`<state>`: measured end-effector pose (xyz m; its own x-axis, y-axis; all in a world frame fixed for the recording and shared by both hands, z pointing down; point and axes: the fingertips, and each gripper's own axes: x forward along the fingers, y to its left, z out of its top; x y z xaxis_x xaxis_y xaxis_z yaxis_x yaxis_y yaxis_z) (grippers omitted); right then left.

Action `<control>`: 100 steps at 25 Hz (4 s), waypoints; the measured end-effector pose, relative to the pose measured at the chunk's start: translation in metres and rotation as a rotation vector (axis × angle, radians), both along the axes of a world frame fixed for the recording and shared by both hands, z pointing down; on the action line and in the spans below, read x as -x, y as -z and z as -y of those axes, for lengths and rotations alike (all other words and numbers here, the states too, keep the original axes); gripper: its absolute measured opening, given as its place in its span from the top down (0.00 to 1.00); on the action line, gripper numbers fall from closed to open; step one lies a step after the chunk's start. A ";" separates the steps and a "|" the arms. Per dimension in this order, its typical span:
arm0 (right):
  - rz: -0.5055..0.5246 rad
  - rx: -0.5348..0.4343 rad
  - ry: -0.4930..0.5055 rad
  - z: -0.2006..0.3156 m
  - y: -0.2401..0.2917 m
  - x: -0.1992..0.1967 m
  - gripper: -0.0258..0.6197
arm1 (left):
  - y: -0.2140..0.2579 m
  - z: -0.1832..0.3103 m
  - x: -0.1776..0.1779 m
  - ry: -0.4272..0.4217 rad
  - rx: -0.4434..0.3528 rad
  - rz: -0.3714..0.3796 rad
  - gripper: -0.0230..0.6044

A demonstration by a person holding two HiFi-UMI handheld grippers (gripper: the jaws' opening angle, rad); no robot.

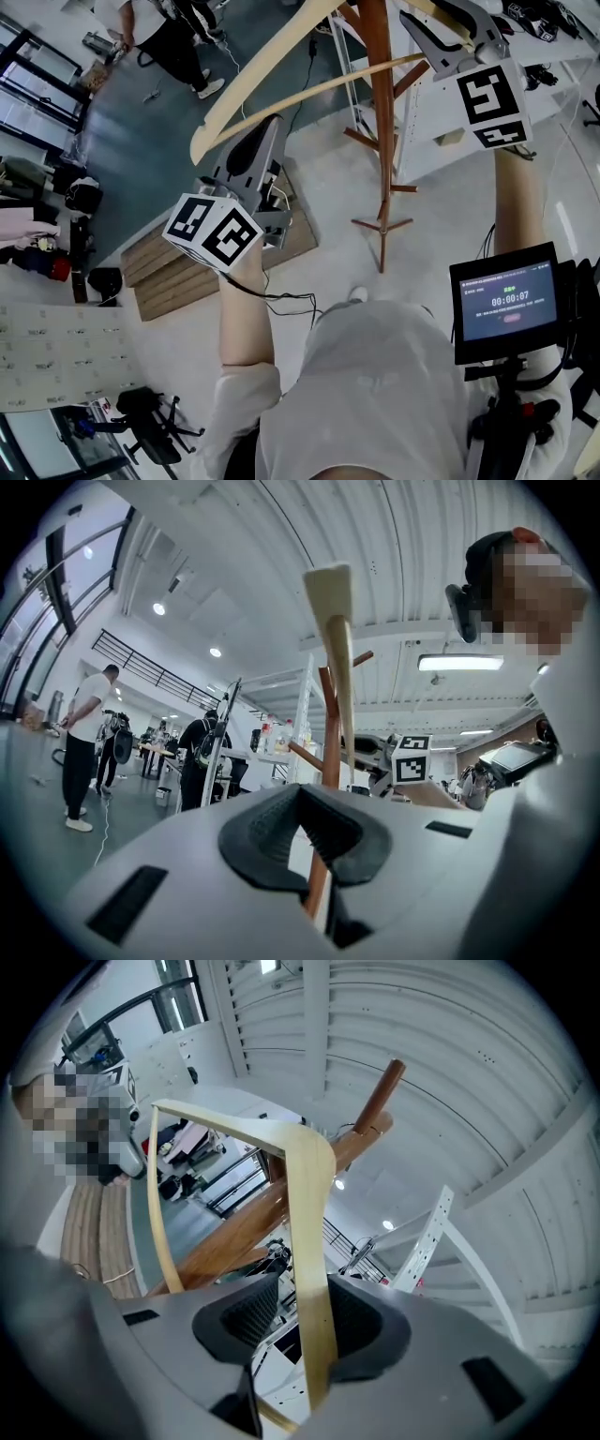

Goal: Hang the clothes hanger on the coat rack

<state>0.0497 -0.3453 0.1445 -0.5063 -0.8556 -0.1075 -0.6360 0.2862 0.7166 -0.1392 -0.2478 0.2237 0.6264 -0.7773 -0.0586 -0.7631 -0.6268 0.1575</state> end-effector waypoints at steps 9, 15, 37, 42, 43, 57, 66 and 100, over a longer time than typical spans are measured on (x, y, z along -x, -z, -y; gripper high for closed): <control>0.032 -0.080 -0.002 -0.016 0.003 0.002 0.74 | -0.027 -0.016 -0.007 -0.006 0.044 0.013 0.96; 0.036 -0.126 0.000 -0.032 0.001 0.001 0.74 | -0.038 -0.030 -0.019 -0.013 0.057 0.004 0.96; 0.076 -0.062 -0.008 -0.084 0.010 0.000 0.68 | -0.064 -0.089 0.004 -0.068 0.053 -0.004 0.96; 0.070 -0.092 -0.037 -0.084 0.011 -0.007 0.68 | -0.068 -0.085 -0.004 -0.091 0.055 -0.016 0.96; 0.062 -0.093 -0.042 -0.081 0.011 -0.009 0.68 | -0.068 -0.084 -0.006 -0.098 0.054 -0.015 0.96; -0.069 -0.106 -0.126 -0.064 0.009 -0.024 0.60 | -0.071 -0.084 -0.010 -0.109 0.052 -0.021 0.96; 0.096 -0.029 -0.064 -0.090 -0.012 -0.018 0.60 | -0.084 -0.086 -0.030 -0.201 0.093 -0.005 0.96; 0.792 0.226 -0.740 -0.411 -0.221 -0.237 0.61 | -0.192 -0.239 -0.360 -1.197 0.386 0.016 0.96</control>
<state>0.2871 0.0656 0.3650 0.2818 -0.9592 0.0221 -0.9595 -0.2816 0.0102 0.2213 -0.0091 0.4154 0.9479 0.3130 0.0594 0.2476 -0.8412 0.4807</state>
